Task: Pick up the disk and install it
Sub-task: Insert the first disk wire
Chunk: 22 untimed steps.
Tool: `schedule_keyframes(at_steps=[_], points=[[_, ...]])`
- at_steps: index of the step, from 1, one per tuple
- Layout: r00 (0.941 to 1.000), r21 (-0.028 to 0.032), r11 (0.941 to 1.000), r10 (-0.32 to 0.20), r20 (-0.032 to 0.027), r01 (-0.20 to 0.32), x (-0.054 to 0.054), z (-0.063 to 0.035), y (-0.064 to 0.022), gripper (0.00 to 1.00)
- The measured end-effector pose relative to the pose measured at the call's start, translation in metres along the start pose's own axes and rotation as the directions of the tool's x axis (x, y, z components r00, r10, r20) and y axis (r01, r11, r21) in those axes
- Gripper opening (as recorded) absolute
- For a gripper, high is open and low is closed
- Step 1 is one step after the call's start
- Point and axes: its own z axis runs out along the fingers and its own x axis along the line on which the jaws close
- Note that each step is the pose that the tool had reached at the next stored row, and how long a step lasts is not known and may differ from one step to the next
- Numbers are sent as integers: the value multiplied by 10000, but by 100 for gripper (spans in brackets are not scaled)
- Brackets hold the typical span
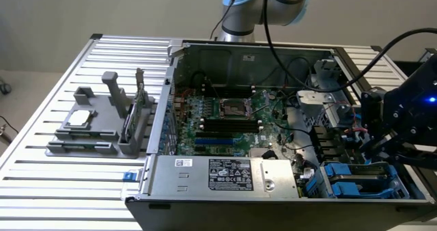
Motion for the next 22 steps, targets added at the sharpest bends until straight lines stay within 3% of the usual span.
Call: schedule_keyframes(at_steps=[3, 8, 13, 17, 20, 22], points=[[9993, -6, 9993, 361, 21, -361, 0, 1, 1, 16], [9928, -96, 9927, 1200, 63, -1199, 0, 1, 1, 16], [9790, -190, 9790, 2034, 97, -2032, 0, 4, 1, 16], [9637, -260, 9635, 2667, 117, -2663, -1, 6, 1, 16], [9573, -224, 9572, 2887, 114, -2884, 0, 6, -1, 16], [9545, -104, 9545, 2981, 102, -2980, 1, 5, 0, 16]])
